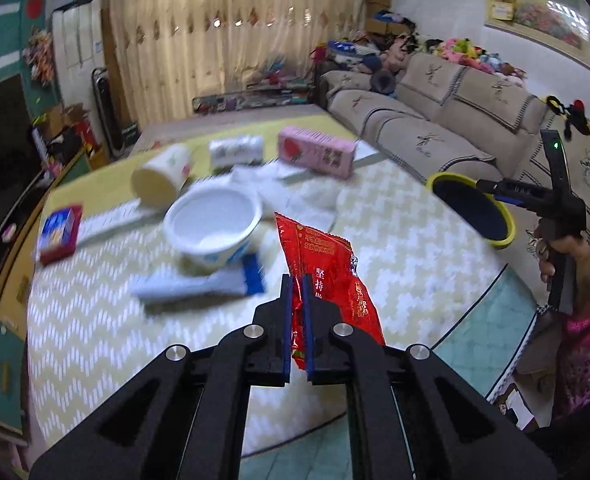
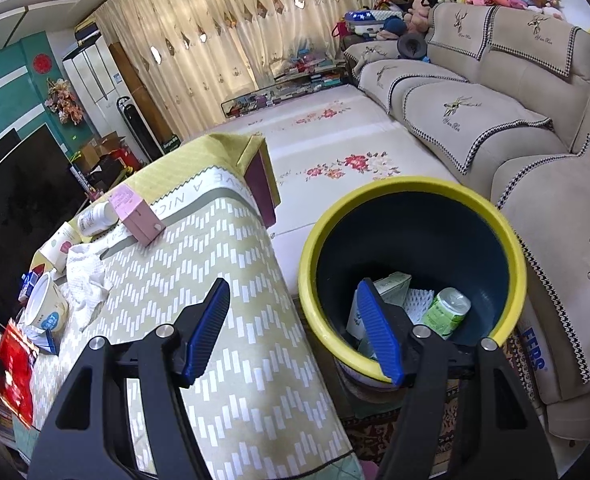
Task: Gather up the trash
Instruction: 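Carry the red snack bag over the bin and open the left gripper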
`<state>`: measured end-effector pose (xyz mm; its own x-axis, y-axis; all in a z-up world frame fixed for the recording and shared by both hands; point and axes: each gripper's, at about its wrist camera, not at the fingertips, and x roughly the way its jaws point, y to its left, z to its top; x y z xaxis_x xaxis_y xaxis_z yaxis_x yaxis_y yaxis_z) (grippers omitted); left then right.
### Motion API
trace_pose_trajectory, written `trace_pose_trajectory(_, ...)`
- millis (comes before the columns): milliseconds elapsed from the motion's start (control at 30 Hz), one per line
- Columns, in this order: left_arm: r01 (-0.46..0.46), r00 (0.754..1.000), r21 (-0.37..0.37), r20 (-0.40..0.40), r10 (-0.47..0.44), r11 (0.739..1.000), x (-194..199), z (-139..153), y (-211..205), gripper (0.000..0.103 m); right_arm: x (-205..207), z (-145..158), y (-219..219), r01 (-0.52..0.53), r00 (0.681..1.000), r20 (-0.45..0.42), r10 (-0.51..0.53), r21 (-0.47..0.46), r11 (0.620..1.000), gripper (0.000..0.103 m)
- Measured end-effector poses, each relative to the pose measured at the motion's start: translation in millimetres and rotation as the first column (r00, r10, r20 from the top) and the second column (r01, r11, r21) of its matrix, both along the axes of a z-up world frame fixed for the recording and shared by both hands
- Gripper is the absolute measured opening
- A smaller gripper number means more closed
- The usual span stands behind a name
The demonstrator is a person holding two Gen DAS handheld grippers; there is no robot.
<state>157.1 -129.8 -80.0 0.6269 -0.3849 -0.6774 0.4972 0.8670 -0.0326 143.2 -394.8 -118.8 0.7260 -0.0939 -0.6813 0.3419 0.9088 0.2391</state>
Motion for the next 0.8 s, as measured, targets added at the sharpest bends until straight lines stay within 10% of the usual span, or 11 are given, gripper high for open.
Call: trace_pose_trajectory(800, 0.402, 0.914, -0.011, -0.047, -0.402, 0.915, 86.9, 1.7, -304.6, 0.005, -79.0, 11.0, -88.8, 0.242, 0.970, 0.048, -0.240, -0.042, 0.969, 0.063)
